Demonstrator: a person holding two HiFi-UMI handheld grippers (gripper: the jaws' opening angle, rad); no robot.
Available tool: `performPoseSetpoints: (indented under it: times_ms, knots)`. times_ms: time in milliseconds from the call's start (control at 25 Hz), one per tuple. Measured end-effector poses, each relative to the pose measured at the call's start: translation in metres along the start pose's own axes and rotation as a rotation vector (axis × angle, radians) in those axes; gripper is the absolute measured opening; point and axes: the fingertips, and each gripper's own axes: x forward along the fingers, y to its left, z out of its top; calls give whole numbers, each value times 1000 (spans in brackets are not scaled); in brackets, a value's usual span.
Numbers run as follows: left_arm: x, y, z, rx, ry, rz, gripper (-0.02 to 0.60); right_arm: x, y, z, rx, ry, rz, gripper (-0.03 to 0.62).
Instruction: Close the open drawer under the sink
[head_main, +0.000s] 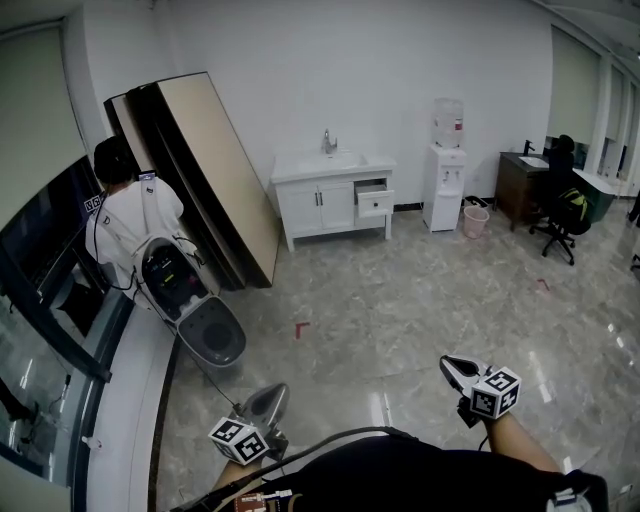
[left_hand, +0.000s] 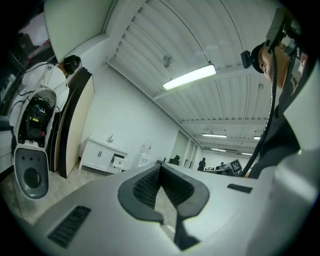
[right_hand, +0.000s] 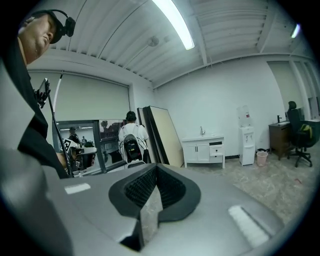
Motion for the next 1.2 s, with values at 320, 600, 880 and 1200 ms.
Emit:
performPoseSetpoints:
  times_ms: [320,600,880,1200]
  knots:
    - [8,55,5,-38,-9,41,-2,74,-10,17,-28,48,36,2]
    - [45,87,15,-20,-40,118,-2,136,-53,27,-43,55,125,2]
    - [117,110,39,2,-89,226,-2,193,-135,68,-61,35,201,2]
    - [235,111,48,6,-120,229,-2,227,-239,85,-55,37,227,2]
